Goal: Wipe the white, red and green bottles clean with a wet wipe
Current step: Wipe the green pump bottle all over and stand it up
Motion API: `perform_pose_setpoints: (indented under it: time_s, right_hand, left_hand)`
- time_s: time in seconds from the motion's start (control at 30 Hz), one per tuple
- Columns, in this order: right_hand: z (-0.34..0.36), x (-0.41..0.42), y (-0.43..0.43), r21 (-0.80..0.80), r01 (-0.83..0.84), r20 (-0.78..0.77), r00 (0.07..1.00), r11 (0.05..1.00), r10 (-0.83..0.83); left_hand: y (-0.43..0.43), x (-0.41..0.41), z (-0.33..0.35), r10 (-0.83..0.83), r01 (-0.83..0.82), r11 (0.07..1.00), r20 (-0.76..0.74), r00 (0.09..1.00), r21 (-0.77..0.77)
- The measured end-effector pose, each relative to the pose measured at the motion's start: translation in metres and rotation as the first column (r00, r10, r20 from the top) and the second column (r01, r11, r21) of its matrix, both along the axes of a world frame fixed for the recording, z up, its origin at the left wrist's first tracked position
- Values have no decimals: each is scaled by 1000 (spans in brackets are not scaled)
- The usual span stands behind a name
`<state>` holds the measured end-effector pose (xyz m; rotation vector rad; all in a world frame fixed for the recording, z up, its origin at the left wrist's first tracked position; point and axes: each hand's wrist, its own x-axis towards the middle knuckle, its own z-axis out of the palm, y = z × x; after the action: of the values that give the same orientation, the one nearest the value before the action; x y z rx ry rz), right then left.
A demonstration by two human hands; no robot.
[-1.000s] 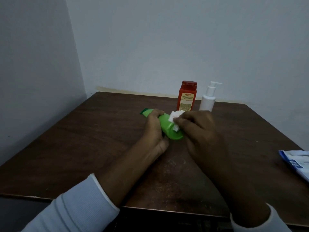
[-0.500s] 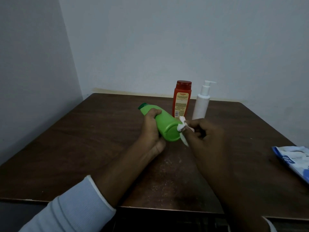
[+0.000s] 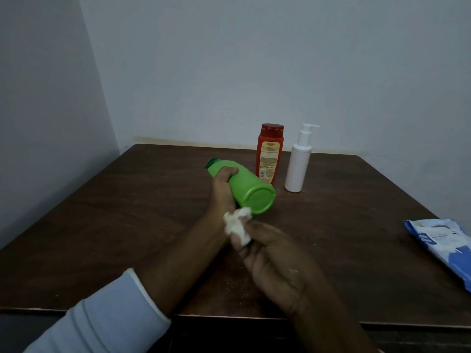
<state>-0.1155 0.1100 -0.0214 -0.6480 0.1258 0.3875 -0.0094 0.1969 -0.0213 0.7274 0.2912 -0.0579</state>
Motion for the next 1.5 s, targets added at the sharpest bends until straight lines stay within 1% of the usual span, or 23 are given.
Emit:
perform_pose_setpoints:
  time_s: [0.03,0.07,0.1,0.13,0.17,0.2,0.23,0.27,0.3,0.37,0.43,0.5,0.57,0.63,0.7,0.8,0.9,1.0,1.13,1.33,1.37,1.43,1.5]
  right_hand:
    - [2,-6,2,-50,-91,33,995,995,93]
    - [4,-11,2,-135,-113,95,987,984,126]
    - [7,-15,-1,-265,-22,220,972,964,83]
    - [6,-15,-6,-443,189,403,915,876,7]
    - [7,-12,-14,-585,487,611,791,649,-44]
    - [9,-7,-24,-583,748,792,610,316,18]
    - [9,1,-33,-454,889,884,441,56,154]
    - [9,10,-39,-327,941,903,338,-84,266]
    - [7,19,-41,-271,955,894,297,-123,337]
    - [3,27,-37,-245,961,858,277,-129,433]
    - [-4,25,-27,-233,965,794,260,-121,549]
    - [-15,23,-23,-190,980,714,180,-60,677]
    - [-25,21,-24,-136,991,622,89,-5,778]
    - [-24,19,-32,-155,986,652,58,58,756]
    - [-16,12,-45,-176,980,740,71,91,668]
    - [0,5,-66,-198,977,827,125,76,549]
    - [4,10,-82,-222,972,872,165,74,460]
    - [0,15,-89,-227,973,881,184,47,435]
    - [6,19,-92,-153,988,885,141,-8,443]
    - [51,59,-88,21,997,893,17,-80,449]
    - [57,66,-85,19,997,889,19,-77,458]
    - [61,77,-76,-39,998,860,60,-51,506]
    - [51,82,-69,-66,997,765,80,-45,639]
  left_hand:
    - [-1,0,1,23,-24,1000,-15,1000,-13]
    - [0,0,1,29,-30,999,-18,999,-23]
    - [2,1,0,28,-28,1000,-26,999,-12]
    - [5,2,0,21,-21,1000,-25,999,-7]
    - [7,3,0,11,-11,1000,-17,1000,6]
    - [8,3,-1,5,-5,1000,2,1000,11]
    - [8,4,-3,0,0,1000,22,1000,12]
    - [8,3,-3,-10,9,1000,38,999,15]
    - [7,2,-4,-20,19,999,45,999,27]
    - [6,0,-5,-69,66,996,49,996,52]
    - [8,1,-6,-100,100,994,18,995,35]
    - [11,3,-6,-84,83,996,-23,996,-8]
    - [11,3,-4,-42,42,999,-30,999,7]
    - [11,4,-5,-34,34,999,0,999,31]
    - [10,2,-5,-66,65,998,63,996,15]
    - [12,4,-6,-123,133,991,224,967,-30]
    - [15,2,-3,-196,230,971,332,923,-63]
    - [14,-1,-3,-319,346,938,423,848,12]
    - [6,-8,-8,-443,436,893,392,806,113]
    - [-5,-11,-15,-563,518,826,365,742,220]
    - [-5,-11,-15,-576,528,817,354,737,231]
    - [-6,-15,-13,-590,533,807,337,733,254]
    - [-7,-18,-11,-575,513,818,325,751,260]
